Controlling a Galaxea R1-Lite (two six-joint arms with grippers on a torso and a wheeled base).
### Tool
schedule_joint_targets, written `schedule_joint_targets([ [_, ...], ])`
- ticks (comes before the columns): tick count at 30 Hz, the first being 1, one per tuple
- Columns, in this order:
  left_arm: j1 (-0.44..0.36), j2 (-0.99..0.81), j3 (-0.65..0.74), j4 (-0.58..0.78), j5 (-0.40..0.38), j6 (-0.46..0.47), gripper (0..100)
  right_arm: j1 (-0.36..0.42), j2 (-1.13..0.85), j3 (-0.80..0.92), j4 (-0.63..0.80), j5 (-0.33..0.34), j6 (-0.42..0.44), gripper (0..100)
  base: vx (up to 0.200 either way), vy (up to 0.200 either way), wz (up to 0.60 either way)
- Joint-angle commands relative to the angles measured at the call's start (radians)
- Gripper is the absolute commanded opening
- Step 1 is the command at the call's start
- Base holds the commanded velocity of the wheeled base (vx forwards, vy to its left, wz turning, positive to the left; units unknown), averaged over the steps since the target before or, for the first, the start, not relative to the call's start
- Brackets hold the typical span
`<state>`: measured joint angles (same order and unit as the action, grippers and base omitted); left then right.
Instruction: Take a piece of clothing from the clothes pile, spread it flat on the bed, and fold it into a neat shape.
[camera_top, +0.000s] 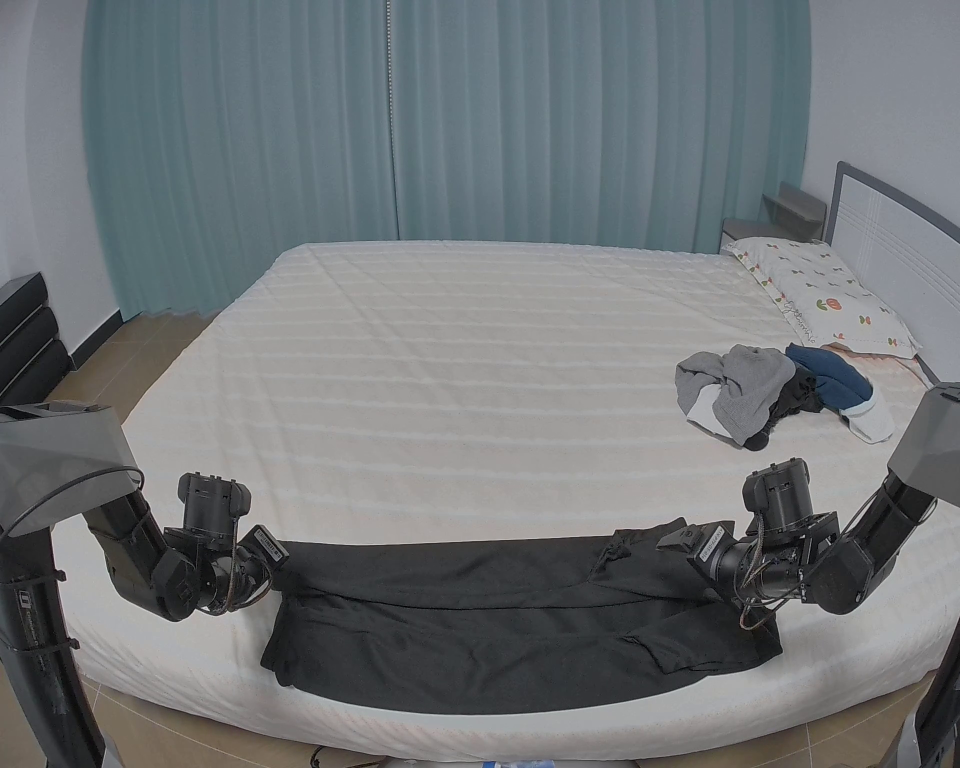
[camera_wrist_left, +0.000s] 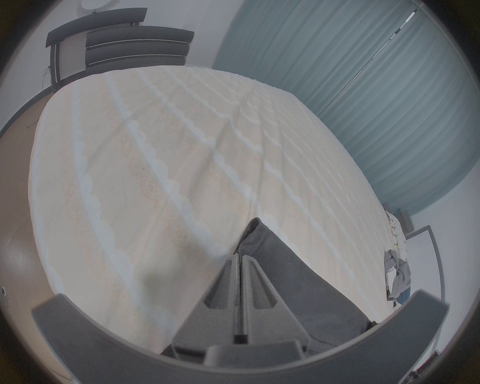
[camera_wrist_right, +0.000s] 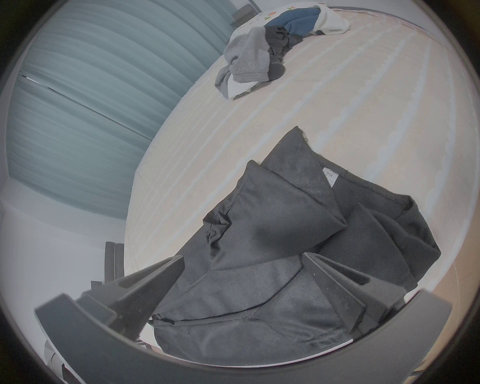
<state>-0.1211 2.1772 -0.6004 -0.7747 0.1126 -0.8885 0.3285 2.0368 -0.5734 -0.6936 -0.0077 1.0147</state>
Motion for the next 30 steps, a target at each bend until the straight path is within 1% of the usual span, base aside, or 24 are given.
schedule_joint_targets([
  [1,-0.002,-0.008,0.001,-0.005,0.001,-0.003,0,0.001,0.048,-0.016,0.000,-0.015,0.002,100,0.000,0.000,0.00],
  [6,-0.002,-0.013,-0.004,-0.009,0.001,-0.030,0,0.004,0.105,-0.037,-0.001,-0.035,0.005,100,0.000,0.000,0.00],
  [11,-0.002,-0.019,-0.009,-0.009,0.001,-0.032,0,0.003,0.143,-0.079,0.005,-0.049,0.048,100,0.000,0.000,0.00],
  [24,-0.002,-0.024,-0.010,-0.009,0.001,-0.033,0,-0.006,0.180,-0.117,0.011,-0.072,0.073,100,0.000,0.000,0.00],
  [25,-0.002,-0.024,-0.010,-0.009,0.001,-0.033,0,-0.008,0.180,-0.117,0.009,-0.074,0.073,0,0.000,0.000,0.00],
  [30,-0.002,-0.024,-0.015,-0.011,0.001,-0.032,0,-0.006,0.180,-0.115,0.020,-0.109,0.071,0,0.000,0.000,0.00],
])
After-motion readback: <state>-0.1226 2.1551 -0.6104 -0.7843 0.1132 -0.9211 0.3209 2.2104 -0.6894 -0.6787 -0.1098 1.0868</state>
